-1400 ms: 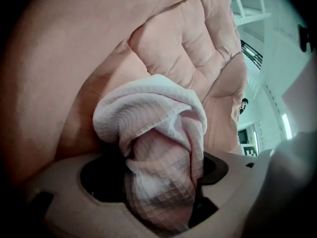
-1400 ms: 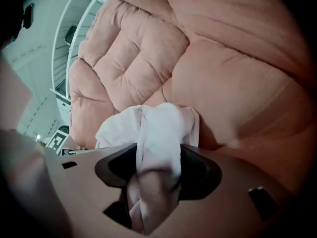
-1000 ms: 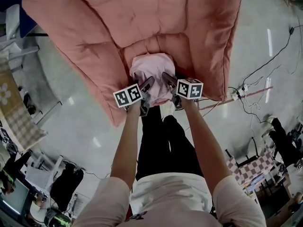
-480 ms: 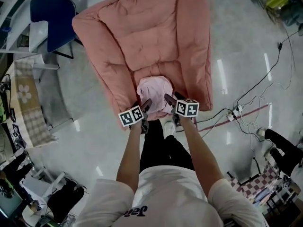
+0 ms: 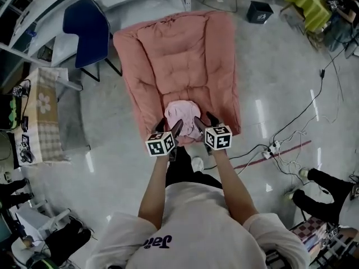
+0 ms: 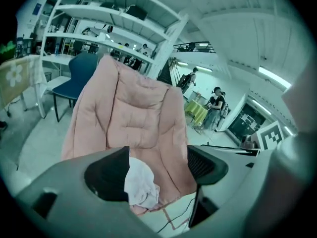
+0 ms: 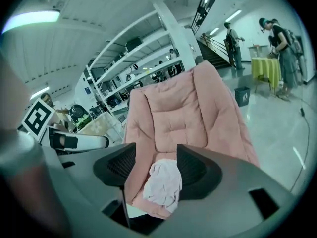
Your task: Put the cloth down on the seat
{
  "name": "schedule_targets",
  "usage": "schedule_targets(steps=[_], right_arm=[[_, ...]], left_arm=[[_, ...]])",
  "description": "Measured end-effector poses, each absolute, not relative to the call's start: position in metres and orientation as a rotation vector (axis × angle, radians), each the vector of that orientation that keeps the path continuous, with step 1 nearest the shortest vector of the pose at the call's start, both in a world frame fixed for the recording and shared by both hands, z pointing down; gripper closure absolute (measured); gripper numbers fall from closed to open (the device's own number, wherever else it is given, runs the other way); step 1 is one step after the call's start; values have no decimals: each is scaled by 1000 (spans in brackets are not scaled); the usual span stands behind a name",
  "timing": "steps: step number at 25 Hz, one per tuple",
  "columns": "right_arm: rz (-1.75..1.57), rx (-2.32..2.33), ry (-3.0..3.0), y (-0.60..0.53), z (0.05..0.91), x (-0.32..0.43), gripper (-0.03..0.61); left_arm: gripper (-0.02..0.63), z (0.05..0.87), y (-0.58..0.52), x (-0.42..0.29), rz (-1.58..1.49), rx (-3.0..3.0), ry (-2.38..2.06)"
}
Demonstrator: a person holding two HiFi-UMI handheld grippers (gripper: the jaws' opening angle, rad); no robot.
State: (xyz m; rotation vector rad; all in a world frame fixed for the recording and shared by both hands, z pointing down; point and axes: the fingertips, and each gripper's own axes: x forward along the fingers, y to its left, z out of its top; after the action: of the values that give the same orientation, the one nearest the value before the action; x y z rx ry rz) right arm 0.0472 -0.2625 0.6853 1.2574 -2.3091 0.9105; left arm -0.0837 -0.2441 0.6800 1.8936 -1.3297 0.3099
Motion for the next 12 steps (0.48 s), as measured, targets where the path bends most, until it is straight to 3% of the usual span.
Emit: schedule_targets(steps=[8, 12], right_arm=[[625, 1322, -2499, -254, 567, 53, 379], [485, 1367, -2556, -244, 513, 59, 409]], left_arm=[[241, 564, -237, -76, 245, 2115, -1540], [283, 525, -223, -68, 236, 2191, -1610]])
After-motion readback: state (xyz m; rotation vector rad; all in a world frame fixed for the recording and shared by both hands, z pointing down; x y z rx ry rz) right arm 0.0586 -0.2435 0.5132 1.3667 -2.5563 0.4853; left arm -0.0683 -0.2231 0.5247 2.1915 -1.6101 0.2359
